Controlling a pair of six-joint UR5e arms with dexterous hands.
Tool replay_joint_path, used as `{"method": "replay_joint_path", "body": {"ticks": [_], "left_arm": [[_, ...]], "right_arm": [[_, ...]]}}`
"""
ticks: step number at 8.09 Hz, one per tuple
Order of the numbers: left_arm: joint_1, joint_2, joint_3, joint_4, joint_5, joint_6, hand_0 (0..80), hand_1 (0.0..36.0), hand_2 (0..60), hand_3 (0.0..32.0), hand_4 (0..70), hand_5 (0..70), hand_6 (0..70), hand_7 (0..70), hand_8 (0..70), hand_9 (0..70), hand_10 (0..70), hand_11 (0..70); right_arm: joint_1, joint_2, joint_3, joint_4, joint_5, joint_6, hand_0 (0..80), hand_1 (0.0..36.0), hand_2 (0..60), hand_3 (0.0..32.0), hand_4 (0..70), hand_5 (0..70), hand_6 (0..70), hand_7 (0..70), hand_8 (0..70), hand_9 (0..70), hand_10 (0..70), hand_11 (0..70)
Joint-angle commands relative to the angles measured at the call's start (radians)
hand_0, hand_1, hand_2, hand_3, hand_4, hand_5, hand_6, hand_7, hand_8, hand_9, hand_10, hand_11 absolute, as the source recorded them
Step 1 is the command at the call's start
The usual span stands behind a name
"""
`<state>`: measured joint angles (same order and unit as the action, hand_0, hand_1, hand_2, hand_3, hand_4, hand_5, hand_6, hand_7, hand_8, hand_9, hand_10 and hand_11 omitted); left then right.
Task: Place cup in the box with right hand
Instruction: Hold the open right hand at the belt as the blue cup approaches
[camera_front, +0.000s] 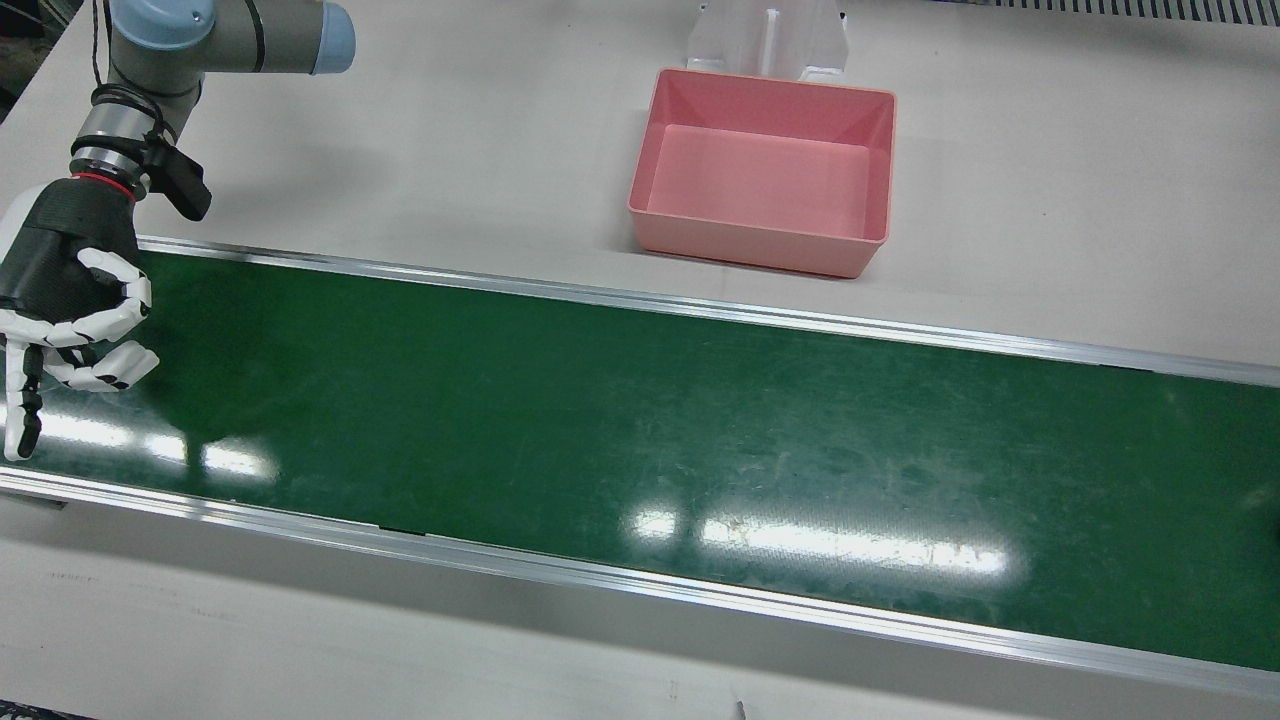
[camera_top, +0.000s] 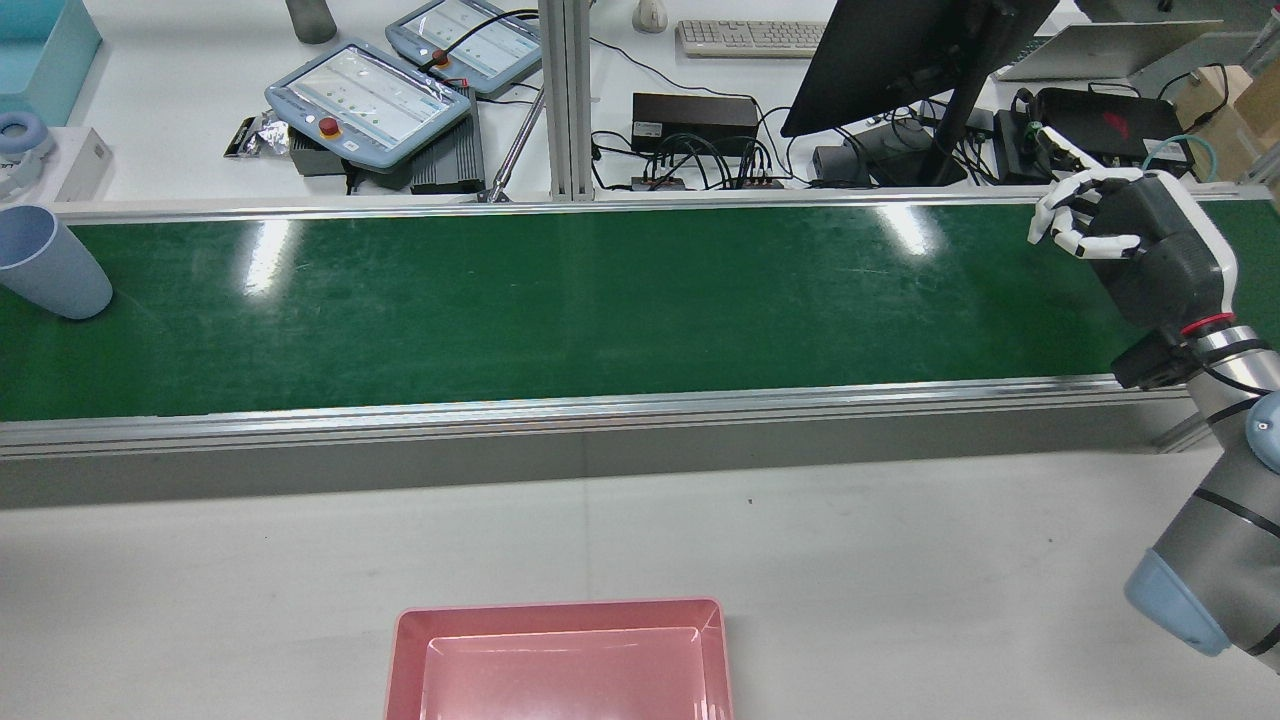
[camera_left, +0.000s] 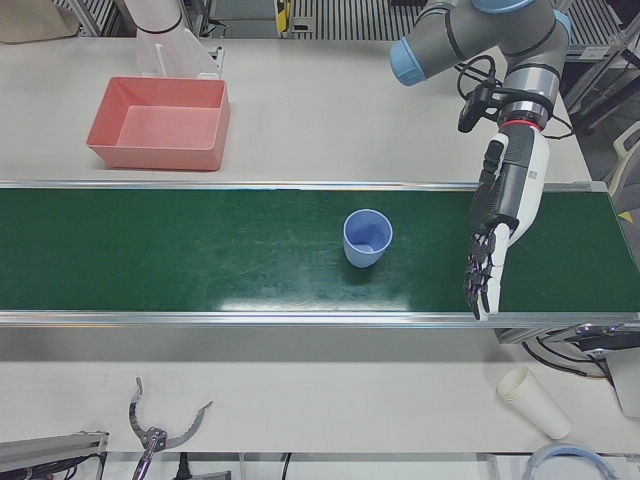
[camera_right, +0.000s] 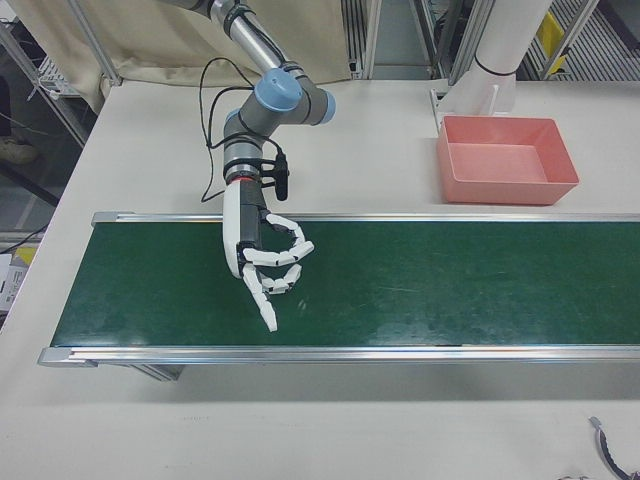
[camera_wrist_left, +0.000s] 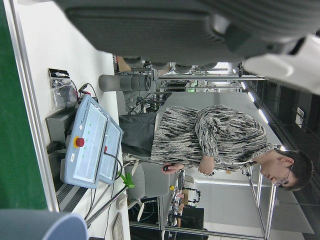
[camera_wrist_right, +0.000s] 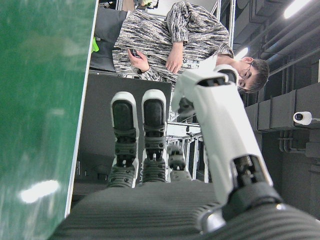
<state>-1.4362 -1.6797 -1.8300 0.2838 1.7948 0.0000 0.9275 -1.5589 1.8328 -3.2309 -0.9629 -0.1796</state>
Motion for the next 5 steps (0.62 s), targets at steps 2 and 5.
{"method": "replay_joint_path", "body": {"ticks": [2, 5], "left_arm": [[-0.001, 0.000, 0.000, 0.000, -0.002, 0.000, 0.0, 0.0, 0.0, 0.0, 0.0, 0.0, 0.0, 0.0, 0.0, 0.0, 0.0, 0.0], [0.000, 0.000, 0.000, 0.000, 0.000, 0.000, 0.0, 0.0, 0.0, 0.0, 0.0, 0.0, 0.0, 0.0, 0.0, 0.0, 0.0, 0.0]], "right_arm": [[-0.002, -0.004, 0.006, 0.000, -0.002, 0.000, 80.0, 36.0, 49.8, 1.4, 0.0, 15.5, 5.9, 13.0, 10.1, 13.2, 3.2, 9.5], [-0.016, -0.006, 0.005, 0.000, -0.002, 0.000, 80.0, 36.0, 21.6, 6.0, 0.0, 14.8, 5.8, 14.5, 11.2, 14.8, 4.1, 10.5]]}}
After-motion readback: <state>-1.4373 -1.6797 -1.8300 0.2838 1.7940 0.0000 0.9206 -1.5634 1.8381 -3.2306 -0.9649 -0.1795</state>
